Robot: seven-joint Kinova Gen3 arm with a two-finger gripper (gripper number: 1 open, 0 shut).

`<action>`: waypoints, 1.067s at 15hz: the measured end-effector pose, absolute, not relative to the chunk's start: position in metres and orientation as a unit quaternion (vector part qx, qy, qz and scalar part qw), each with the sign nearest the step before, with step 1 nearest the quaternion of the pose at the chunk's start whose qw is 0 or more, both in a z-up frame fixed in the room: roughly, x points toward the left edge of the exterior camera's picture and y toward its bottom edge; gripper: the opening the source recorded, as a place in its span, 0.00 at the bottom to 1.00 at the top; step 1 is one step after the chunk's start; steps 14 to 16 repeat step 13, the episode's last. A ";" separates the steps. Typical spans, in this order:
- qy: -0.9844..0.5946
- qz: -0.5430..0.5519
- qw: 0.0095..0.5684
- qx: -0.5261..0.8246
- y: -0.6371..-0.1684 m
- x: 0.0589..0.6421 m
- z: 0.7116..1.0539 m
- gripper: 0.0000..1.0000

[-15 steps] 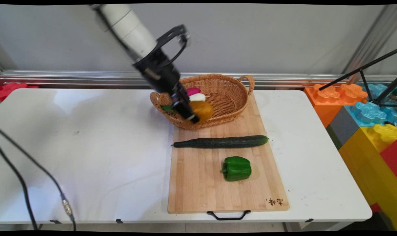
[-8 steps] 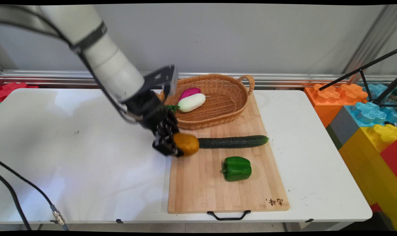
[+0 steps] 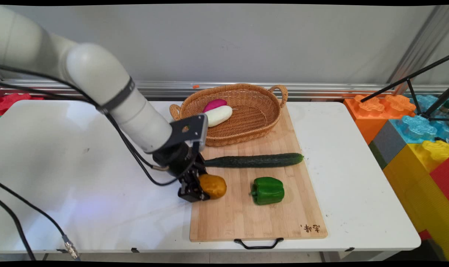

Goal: Place the picked object on the cutting board

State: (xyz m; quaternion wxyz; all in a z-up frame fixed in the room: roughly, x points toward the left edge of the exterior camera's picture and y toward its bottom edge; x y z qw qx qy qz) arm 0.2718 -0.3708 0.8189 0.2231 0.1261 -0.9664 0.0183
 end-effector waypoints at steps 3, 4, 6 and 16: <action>-0.966 0.026 0.224 0.124 -0.368 0.266 0.804 0.00; -0.966 0.029 0.224 0.124 -0.368 0.264 0.800 0.00; -0.966 0.034 0.225 0.123 -0.367 0.262 0.793 0.00; -0.965 0.041 0.232 0.118 -0.367 0.251 0.779 1.00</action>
